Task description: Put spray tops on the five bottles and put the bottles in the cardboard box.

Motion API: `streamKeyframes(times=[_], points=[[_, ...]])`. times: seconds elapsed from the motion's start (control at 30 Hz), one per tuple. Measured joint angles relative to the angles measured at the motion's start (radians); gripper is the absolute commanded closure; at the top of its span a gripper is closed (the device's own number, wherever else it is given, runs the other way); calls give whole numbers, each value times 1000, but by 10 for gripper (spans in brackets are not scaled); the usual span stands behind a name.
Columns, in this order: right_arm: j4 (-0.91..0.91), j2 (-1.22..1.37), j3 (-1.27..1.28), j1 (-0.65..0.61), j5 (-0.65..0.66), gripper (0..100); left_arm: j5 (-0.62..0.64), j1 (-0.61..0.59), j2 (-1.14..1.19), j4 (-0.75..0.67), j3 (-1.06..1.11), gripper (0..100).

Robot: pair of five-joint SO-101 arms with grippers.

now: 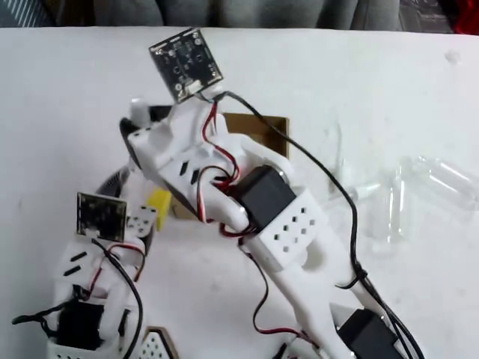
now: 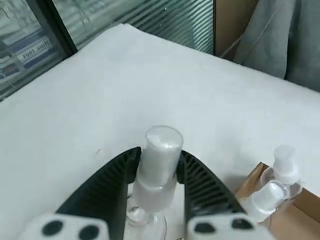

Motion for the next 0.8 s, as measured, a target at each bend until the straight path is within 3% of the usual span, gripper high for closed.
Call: streamKeyframes(times=[0.27, 0.5, 0.8], points=[[114, 25, -95, -3, 0, 971, 0, 2, 0, 0, 0, 978], [238, 109, -210, -46, 2, 797, 0, 0, 0, 0, 0, 978], [311, 120, -423, -66, 2, 797, 0, -3, 0, -5, 0, 978]])
